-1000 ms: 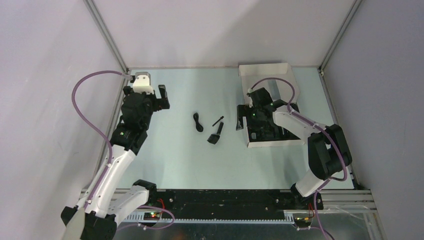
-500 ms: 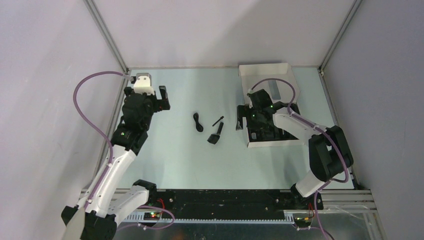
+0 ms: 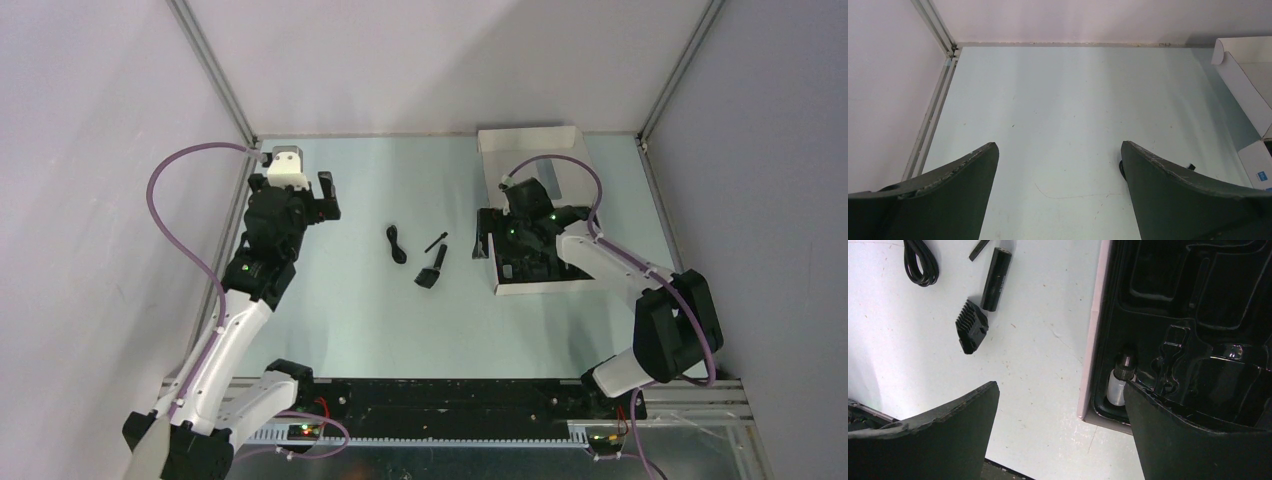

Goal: Sort the hair-cutting tools

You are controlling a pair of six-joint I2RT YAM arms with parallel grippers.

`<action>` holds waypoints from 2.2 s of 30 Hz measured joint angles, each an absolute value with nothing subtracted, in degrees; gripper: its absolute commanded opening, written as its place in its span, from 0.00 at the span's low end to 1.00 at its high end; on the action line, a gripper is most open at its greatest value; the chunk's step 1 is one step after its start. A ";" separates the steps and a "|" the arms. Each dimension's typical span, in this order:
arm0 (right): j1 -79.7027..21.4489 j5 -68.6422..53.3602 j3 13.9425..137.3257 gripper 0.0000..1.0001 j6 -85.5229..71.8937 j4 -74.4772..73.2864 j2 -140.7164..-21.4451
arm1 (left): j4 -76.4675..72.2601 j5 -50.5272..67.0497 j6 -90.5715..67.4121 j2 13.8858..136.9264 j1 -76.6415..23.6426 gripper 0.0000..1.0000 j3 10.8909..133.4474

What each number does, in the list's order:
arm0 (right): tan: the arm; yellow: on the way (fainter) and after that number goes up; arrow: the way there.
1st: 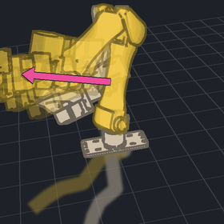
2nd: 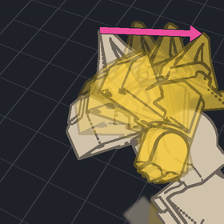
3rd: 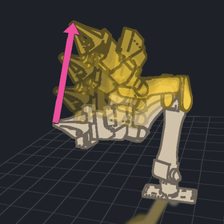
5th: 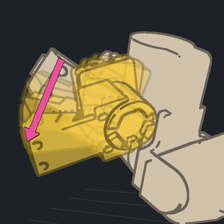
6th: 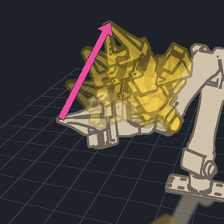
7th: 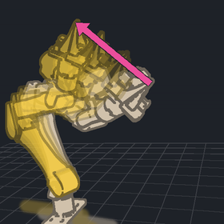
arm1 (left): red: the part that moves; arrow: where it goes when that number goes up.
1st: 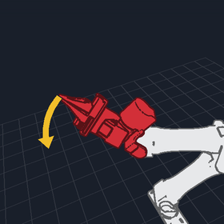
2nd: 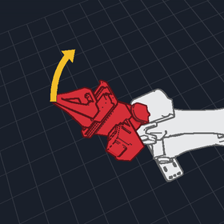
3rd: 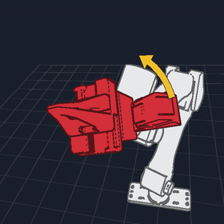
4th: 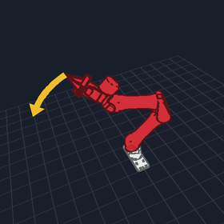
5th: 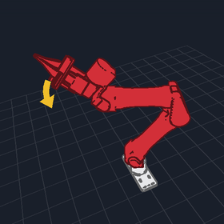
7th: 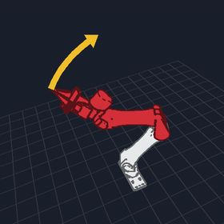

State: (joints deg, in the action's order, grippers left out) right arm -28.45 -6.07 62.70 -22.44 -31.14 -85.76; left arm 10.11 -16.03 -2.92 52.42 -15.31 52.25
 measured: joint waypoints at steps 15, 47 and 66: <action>-28.45 -6.79 61.52 0.99 -22.50 -31.83 -88.36 | 10.11 -15.86 -2.92 52.42 -15.31 0.99 52.25; -29.10 -6.26 59.99 0.99 -23.40 -29.89 -83.24 | 9.98 -15.84 -2.92 52.42 -15.31 0.99 52.25; -29.08 -7.73 60.01 0.99 -23.40 -27.46 -87.88 | 9.96 -15.84 -2.90 52.36 -15.31 0.99 52.25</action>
State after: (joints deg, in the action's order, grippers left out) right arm -29.08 -7.73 60.01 -23.40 -27.46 -87.88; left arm 9.96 -15.84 -2.90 52.36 -15.31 52.25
